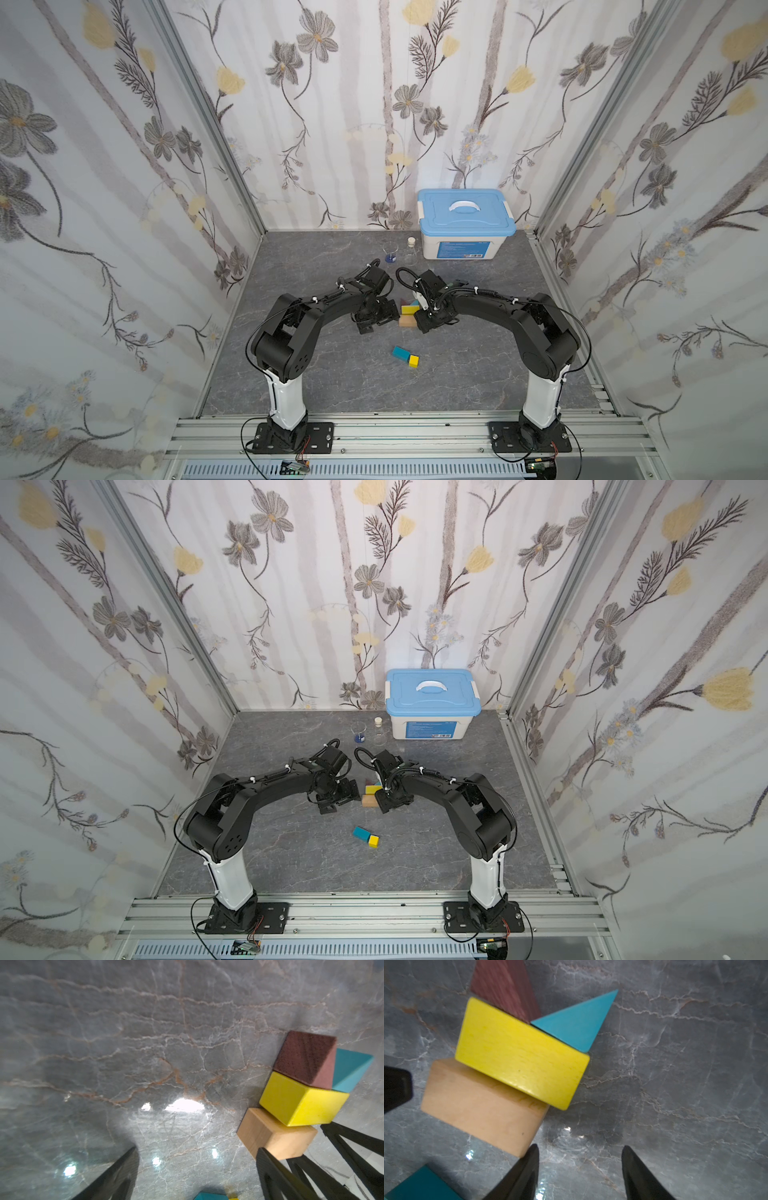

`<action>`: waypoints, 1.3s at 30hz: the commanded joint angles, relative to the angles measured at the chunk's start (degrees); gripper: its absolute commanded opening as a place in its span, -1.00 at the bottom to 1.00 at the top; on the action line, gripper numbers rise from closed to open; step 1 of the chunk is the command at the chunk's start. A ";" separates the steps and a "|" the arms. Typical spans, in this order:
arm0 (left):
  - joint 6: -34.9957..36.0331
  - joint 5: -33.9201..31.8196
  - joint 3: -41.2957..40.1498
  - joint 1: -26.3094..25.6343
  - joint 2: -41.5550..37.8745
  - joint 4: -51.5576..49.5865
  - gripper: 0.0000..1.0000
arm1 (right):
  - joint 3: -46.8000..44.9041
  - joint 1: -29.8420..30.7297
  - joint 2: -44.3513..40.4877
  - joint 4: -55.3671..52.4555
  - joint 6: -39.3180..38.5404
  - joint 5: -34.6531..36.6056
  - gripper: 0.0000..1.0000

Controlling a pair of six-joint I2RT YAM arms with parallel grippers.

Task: Assemble a carrot with building blocks
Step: Assemble the building block at the center of the board.

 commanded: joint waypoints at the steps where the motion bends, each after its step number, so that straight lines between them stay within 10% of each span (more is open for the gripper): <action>1: 0.43 0.65 -0.56 -0.48 2.40 -2.01 0.84 | -0.13 -0.20 -0.50 1.11 0.77 0.26 0.24; 39: -0.91 -8.36 0.17 -0.05 -2.40 -2.93 0.89 | -3.01 -4.22 -3.87 1.78 2.99 -0.55 0.27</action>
